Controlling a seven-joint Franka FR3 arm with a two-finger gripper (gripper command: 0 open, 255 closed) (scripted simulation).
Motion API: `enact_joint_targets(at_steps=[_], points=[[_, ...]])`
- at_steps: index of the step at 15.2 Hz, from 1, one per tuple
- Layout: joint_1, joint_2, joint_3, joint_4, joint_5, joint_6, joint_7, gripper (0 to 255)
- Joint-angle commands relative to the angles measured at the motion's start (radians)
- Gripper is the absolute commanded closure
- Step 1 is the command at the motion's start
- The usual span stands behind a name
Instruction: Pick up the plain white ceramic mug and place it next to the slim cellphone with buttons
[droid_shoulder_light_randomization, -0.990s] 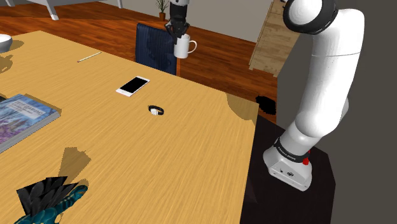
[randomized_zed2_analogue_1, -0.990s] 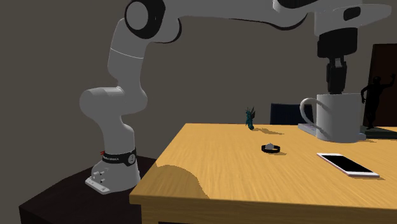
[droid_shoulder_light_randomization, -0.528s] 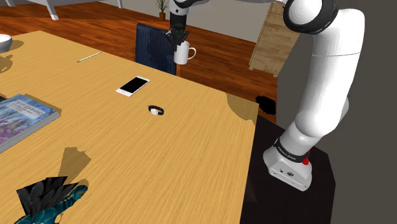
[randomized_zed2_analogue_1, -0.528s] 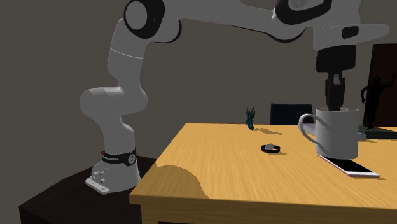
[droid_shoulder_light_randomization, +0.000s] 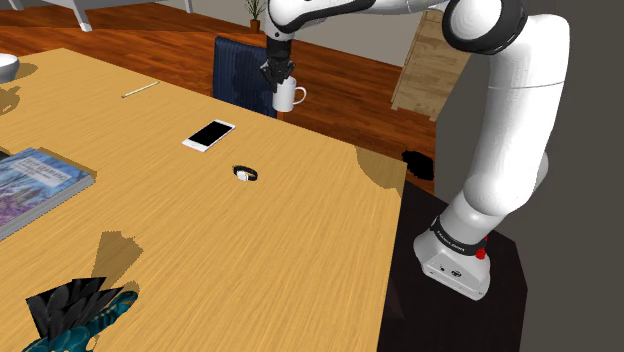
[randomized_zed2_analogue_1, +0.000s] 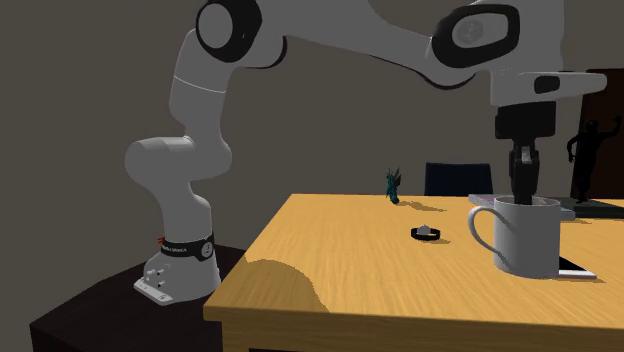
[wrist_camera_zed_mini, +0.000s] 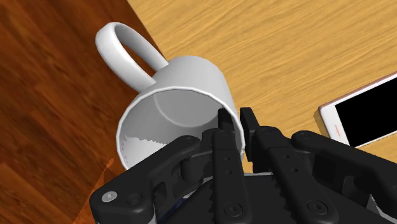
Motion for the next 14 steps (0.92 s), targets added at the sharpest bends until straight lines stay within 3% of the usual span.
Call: enact_joint_targets(at_steps=[1,10,14], points=[[-0.001,0.004,-0.001,-0.023,-0.002,0.027,0.002,255],[0.0,0.041,-0.009,-0.094,-0.018,0.133,0.015,255],[0.0,0.041,-0.009,-0.094,-0.018,0.133,0.015,255]])
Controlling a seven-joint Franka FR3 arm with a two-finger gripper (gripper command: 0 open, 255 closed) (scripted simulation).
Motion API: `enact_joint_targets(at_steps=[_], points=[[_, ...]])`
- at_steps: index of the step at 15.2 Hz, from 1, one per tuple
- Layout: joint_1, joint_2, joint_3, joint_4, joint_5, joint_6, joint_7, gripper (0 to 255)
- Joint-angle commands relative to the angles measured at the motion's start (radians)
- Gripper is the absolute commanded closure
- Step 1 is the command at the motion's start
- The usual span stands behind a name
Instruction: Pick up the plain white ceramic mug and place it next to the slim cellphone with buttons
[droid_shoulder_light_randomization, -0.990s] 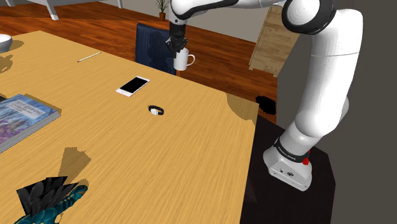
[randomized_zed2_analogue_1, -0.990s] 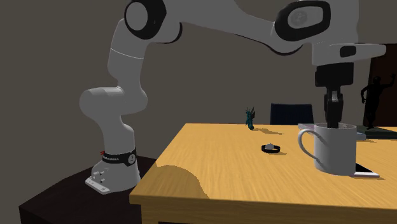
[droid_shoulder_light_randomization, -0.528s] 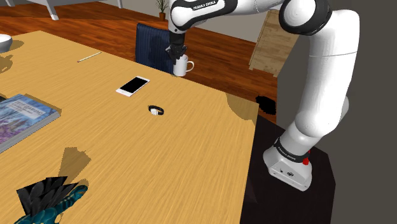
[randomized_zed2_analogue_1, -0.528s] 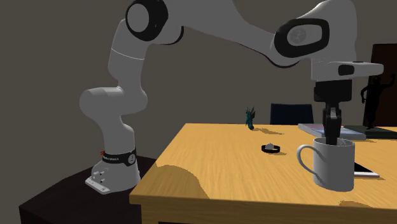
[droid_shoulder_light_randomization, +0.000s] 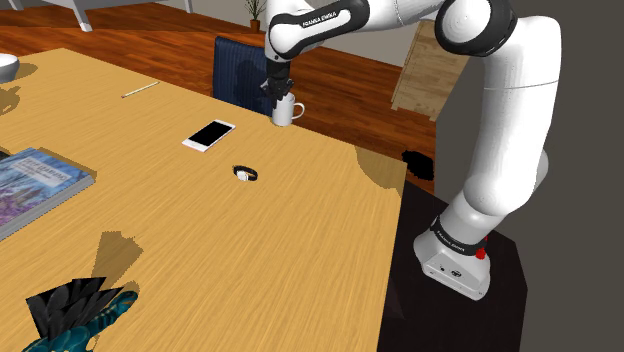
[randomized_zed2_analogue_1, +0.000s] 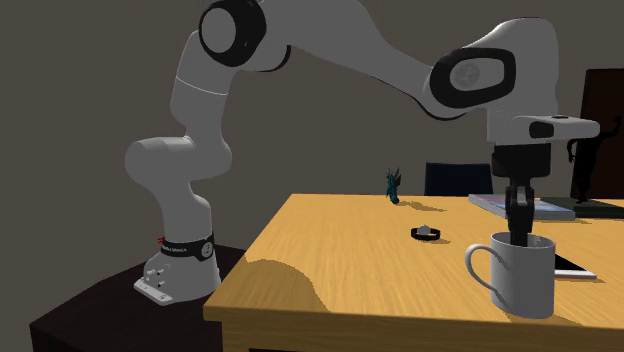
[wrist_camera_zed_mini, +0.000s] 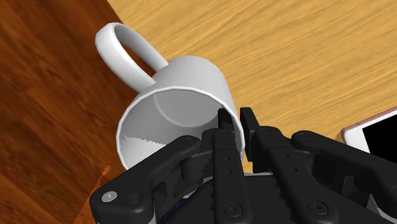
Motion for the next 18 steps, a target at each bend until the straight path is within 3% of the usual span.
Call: enact_joint_targets(at_steps=[1,4,5,10,14,18], points=[[0.0,0.0,0.0,-0.001,0.0,0.001,0.0,255],[0.0,0.0,0.0,-0.001,0.0,0.001,0.0,255],[0.0,0.0,0.0,-0.001,0.0,0.001,0.0,0],[0.0,0.0,0.0,-0.001,0.0,0.001,0.0,0],[-0.002,-0.048,0.009,0.055,0.017,-0.101,-0.011,0],[-0.002,-0.048,0.009,0.055,0.017,-0.101,-0.011,0]])
